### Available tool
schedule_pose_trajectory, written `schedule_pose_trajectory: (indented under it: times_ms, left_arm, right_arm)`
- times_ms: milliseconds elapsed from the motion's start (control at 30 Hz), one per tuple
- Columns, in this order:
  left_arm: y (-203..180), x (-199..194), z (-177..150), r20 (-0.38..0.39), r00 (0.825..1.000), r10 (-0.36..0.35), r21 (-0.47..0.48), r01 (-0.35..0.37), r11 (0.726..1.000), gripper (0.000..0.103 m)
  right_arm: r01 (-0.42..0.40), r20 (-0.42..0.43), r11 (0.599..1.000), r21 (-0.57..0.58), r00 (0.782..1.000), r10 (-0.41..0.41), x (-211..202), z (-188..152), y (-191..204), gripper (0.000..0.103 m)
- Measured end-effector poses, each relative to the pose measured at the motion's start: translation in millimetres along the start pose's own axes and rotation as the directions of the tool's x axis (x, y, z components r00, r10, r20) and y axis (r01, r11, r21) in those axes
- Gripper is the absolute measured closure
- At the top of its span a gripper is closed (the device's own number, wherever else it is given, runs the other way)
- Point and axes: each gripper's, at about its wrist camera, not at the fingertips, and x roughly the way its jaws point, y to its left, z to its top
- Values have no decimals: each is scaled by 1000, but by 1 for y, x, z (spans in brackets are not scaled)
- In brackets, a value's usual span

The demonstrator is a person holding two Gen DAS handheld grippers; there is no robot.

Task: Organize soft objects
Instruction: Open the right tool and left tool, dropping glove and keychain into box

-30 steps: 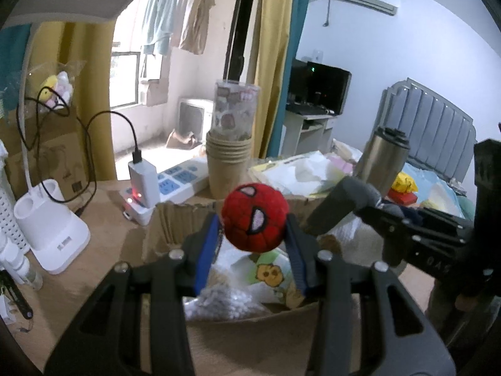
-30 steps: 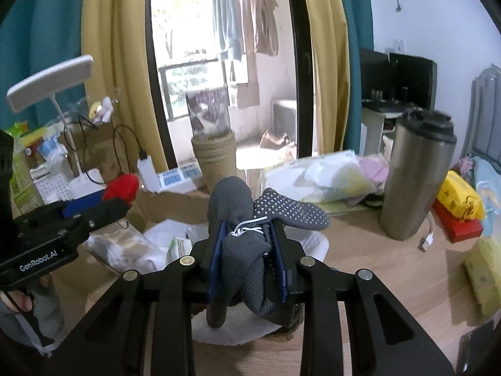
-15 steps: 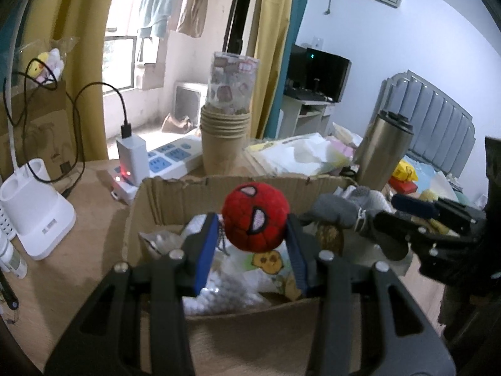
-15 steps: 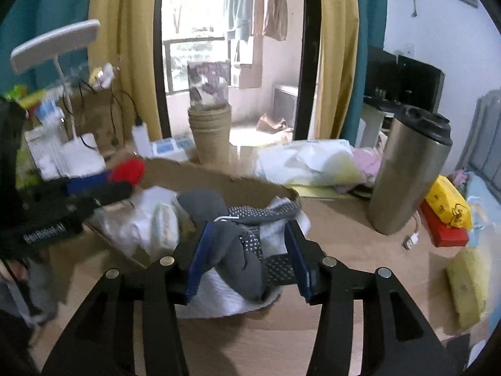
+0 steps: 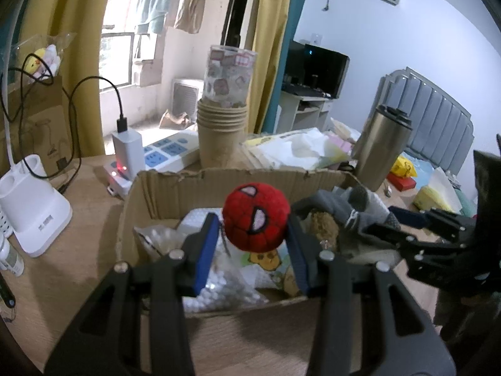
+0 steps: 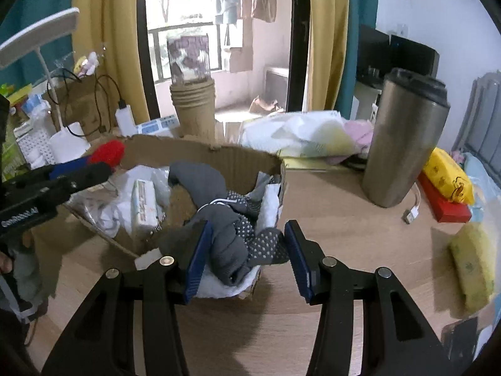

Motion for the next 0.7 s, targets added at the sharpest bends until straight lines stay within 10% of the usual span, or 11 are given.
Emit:
schedule_pose_trajectory:
  times_ms: [700]
  left_arm:
    - [-3, 7, -1, -42, 999, -5, -6, 5, 1000, 49]
  right_arm:
    - [-46, 39, 996, 72, 998, 43, -21, 8, -6, 45]
